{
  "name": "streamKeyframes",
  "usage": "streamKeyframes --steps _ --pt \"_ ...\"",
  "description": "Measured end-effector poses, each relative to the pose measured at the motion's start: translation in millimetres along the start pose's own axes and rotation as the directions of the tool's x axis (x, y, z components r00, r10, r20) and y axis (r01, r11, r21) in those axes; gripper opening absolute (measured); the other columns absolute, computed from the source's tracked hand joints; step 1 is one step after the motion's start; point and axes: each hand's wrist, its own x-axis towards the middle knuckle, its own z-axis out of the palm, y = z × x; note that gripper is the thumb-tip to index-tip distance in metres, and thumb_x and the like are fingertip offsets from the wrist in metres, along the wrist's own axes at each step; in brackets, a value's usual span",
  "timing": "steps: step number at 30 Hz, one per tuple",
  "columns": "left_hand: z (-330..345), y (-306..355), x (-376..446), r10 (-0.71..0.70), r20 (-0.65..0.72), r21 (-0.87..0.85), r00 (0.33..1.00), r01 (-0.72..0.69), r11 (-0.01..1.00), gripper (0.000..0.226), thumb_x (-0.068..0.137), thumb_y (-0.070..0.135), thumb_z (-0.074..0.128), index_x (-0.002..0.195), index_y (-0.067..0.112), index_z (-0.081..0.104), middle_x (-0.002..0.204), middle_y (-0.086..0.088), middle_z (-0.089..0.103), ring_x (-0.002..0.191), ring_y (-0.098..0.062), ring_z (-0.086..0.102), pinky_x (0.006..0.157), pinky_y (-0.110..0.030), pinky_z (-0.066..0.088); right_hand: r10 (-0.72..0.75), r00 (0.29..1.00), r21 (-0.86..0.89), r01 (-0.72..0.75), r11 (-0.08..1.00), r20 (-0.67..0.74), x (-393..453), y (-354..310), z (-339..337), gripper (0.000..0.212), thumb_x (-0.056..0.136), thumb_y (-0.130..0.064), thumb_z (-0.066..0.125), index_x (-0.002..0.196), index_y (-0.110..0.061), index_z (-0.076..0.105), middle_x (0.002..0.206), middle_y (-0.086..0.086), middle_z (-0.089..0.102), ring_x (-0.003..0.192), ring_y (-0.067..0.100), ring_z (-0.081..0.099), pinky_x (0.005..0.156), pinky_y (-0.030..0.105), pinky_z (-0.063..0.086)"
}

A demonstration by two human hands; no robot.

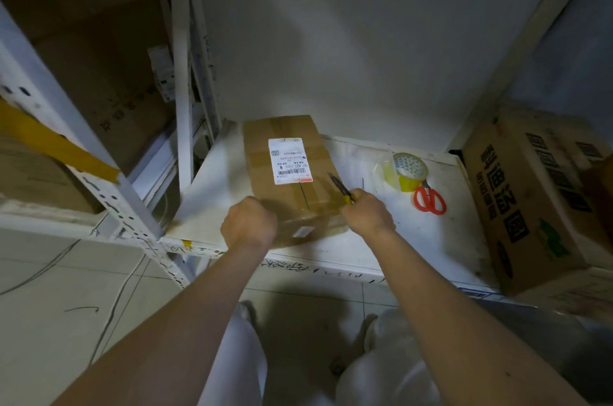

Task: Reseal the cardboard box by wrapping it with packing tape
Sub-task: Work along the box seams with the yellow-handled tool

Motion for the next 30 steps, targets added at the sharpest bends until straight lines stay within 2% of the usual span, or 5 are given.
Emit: streamKeyframes --steps 9,16,22,25,30 --pt "20 -10 -29 0.149 0.073 -0.149 0.986 -0.136 0.979 0.032 0.093 0.016 0.053 0.122 0.005 0.045 0.116 -0.018 0.065 0.109 -0.038 0.059 0.087 -0.038 0.048 -0.075 0.995 -0.026 0.074 0.997 -0.072 -20 11 8 0.05 0.086 -0.032 0.055 0.135 -0.024 0.046 0.122 0.011 0.049 0.106 0.035 0.057 0.091 0.039 0.047" --pt "25 -14 -26 0.316 0.157 -0.265 0.936 -0.269 0.926 0.025 0.088 0.012 0.062 0.113 0.015 0.063 0.102 -0.006 0.07 0.101 -0.023 0.063 0.082 -0.024 0.044 -0.111 0.977 -0.083 0.098 0.992 -0.181 -46 23 9 0.04 0.091 -0.036 0.052 0.127 -0.018 0.052 0.113 0.014 0.054 0.106 0.039 0.054 0.091 0.041 0.047" --pt "17 -20 -16 0.51 0.034 0.248 0.859 -0.502 0.829 0.043 0.089 0.042 0.059 0.132 0.033 0.055 0.145 -0.001 0.038 0.137 -0.022 0.029 0.11 -0.039 0.03 -0.194 0.961 -0.26 0.14 0.955 -0.195 -83 35 23 0.042 0.091 -0.045 0.052 0.126 -0.022 0.046 0.11 0.009 0.055 0.1 0.028 0.055 0.084 0.041 0.052" --pt "19 -19 -14 0.527 0.198 0.256 0.827 -0.562 0.786 0.048 0.095 0.046 0.047 0.142 0.036 0.041 0.159 0.003 0.019 0.149 -0.021 0.005 0.118 -0.049 0.015 -0.179 0.97 -0.309 0.122 0.943 -0.163 -93 35 28 0.043 0.092 -0.044 0.051 0.127 -0.021 0.046 0.113 0.009 0.053 0.104 0.028 0.052 0.084 0.04 0.05" --pt "19 -18 -15 0.507 0.273 0.263 0.817 -0.571 0.778 0.051 0.094 0.05 0.047 0.141 0.035 0.037 0.158 0.0 0.018 0.149 -0.022 0.004 0.117 -0.052 0.019 -0.123 0.983 -0.329 0.072 0.942 -0.137 -110 28 29 0.041 0.092 -0.042 0.05 0.127 -0.02 0.046 0.114 0.009 0.051 0.105 0.029 0.051 0.082 0.039 0.046"
